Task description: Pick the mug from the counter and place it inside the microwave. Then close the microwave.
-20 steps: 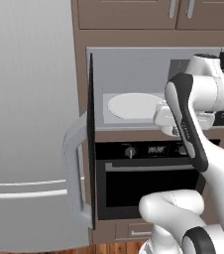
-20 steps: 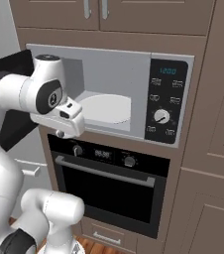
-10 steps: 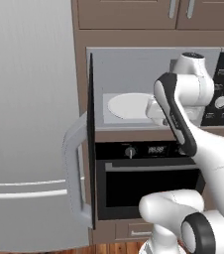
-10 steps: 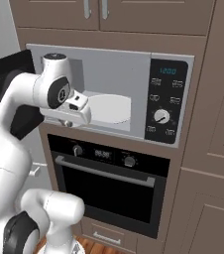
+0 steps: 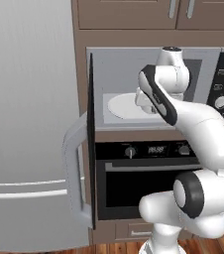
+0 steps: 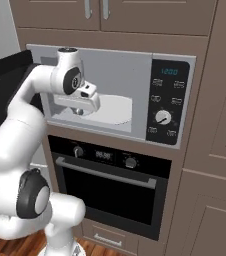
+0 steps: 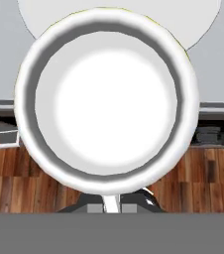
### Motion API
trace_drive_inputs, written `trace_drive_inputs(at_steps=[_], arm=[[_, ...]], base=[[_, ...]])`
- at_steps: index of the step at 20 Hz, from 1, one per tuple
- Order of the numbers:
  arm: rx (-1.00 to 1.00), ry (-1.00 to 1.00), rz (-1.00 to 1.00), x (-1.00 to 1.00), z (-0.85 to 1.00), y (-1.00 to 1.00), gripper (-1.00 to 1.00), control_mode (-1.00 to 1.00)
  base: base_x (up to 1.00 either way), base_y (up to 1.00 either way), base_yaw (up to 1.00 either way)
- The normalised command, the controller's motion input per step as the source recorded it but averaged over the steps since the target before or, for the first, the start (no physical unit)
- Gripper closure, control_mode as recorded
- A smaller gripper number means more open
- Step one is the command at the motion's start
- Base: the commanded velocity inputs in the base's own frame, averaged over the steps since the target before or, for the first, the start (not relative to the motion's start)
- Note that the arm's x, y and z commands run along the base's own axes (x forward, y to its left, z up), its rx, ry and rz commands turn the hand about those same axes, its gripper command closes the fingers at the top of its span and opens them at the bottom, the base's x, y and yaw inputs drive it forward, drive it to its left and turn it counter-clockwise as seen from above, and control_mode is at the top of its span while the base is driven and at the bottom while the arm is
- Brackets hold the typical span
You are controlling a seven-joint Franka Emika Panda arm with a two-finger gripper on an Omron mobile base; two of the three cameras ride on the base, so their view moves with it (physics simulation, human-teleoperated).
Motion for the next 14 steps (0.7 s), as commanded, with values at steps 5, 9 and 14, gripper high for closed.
trace_drive_inputs(at_steps=[5, 9, 14], arm=[[0.0, 0.0, 0.0, 0.7, -0.41, 0.0, 1.0, -1.0], [0.0, 0.0, 0.0, 0.74, -0.35, 0.0, 1.0, -1.0], [0.0, 0.05, 0.0, 0.77, -0.16, 0.0, 1.0, -1.0]], base=[[0.0, 0.0, 0.0], [0.0, 0.0, 0.0], [0.0, 0.0, 0.0]])
